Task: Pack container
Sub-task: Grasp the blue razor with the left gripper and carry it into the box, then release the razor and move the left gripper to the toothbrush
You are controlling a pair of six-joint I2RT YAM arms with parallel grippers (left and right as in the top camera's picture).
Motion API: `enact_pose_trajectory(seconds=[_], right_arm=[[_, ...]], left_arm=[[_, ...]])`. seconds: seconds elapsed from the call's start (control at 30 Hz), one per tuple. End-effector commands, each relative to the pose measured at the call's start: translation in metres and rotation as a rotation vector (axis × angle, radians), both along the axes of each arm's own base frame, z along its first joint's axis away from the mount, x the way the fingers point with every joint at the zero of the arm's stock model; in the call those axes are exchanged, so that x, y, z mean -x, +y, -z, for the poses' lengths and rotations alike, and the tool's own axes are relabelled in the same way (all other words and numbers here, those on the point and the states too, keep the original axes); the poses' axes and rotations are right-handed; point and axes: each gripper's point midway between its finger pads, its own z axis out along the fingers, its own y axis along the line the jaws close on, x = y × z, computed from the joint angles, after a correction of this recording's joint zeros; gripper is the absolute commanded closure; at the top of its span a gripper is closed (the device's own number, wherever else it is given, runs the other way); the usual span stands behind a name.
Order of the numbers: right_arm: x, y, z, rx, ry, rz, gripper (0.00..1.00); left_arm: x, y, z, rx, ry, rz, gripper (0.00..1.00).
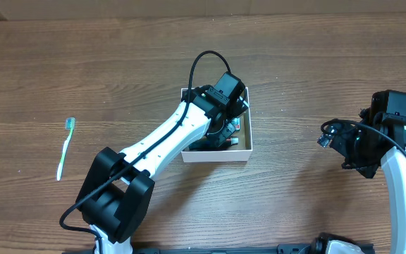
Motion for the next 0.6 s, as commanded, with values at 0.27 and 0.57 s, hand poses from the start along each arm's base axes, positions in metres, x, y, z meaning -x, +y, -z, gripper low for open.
enact_pose_trajectory(seconds=[0.27, 0.57], right_arm=[[-0.002, 0.001, -0.005, 0.002, -0.029, -0.006, 0.0], [-0.002, 0.001, -0.005, 0.001, -0.03, -0.006, 0.0]], left_arm=[[0.005, 0.015, -0.096, -0.004, -0.039, -0.09, 0.44], [0.003, 0.101, -0.207, 0.073, -0.23, -0.373, 0.0]])
